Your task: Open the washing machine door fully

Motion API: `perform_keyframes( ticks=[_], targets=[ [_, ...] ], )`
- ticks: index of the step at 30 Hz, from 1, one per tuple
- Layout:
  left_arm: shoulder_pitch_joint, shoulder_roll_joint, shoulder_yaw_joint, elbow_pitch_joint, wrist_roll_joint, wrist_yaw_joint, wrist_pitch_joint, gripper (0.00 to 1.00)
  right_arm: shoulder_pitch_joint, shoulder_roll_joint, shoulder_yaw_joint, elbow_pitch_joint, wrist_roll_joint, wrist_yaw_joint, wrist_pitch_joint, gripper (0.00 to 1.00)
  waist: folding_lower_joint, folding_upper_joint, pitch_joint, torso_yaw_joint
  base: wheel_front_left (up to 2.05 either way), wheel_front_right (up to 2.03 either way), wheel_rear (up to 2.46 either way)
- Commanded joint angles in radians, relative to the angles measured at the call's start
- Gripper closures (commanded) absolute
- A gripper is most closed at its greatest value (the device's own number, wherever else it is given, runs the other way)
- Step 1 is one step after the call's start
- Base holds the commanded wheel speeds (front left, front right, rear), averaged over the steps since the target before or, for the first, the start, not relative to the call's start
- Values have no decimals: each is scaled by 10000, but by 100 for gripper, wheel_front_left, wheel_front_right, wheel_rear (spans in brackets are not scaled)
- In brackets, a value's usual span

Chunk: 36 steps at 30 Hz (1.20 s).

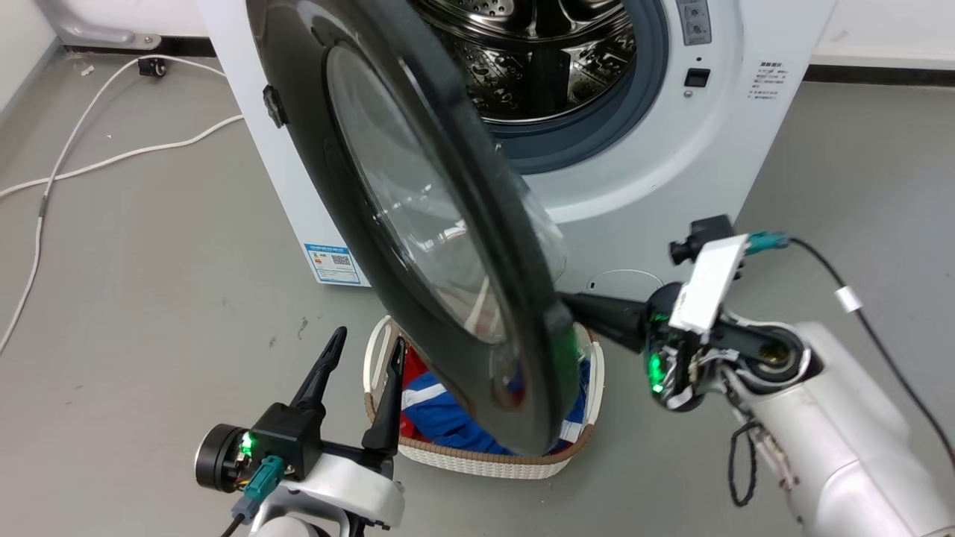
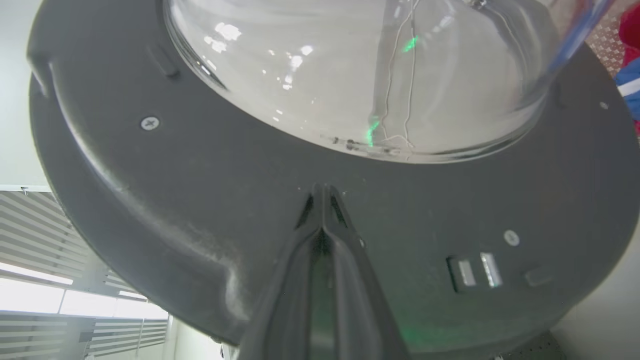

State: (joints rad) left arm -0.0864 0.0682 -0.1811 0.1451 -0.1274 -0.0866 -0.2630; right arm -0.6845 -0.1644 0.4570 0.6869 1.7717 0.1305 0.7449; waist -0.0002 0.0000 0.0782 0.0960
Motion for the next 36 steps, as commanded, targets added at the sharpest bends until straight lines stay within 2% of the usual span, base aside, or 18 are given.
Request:
perform_keyframes(
  ticks=[1,9,19,25,29,34,35,36],
  targets=[
    [79,15,-19,3,-24,45,-26,0,243,132,177,-149,83,4,-44,100,2,0,-23,31,0,0,0],
    [142,42,-71,119,-43,62,-26,0,681,398,721,-572,397,4,-379,100,2,0,-150,62,0,0,0],
    [266,61,-105,265,-105,72,-26,0,1411,167,873,-1337,927,4,-1169,100,2,0,-493,-78,0,0,0],
    [475,73,-65,404,-214,148,-26,0,2305,-204,357,-2058,1018,4,-2949,100,2,0,-875,-274,0,0,0],
    [606,134,-25,442,-255,191,-26,0,3191,-770,-197,-2853,653,4,-4672,100,2,0,-1006,-470,0,0,0],
    [674,214,47,463,-333,228,-26,0,4265,-1286,-831,-3566,346,4,-6290,100,2,0,-1087,-657,0,0,0],
    [697,233,65,466,-347,238,-26,0,4482,-1421,-953,-3694,208,4,-6644,95,2,0,-1101,-693,0,0,0],
    [712,246,66,469,-358,248,-26,0,4696,-1503,-1077,-3835,132,4,-6971,61,2,0,-1113,-721,0,0,0]
  ],
)
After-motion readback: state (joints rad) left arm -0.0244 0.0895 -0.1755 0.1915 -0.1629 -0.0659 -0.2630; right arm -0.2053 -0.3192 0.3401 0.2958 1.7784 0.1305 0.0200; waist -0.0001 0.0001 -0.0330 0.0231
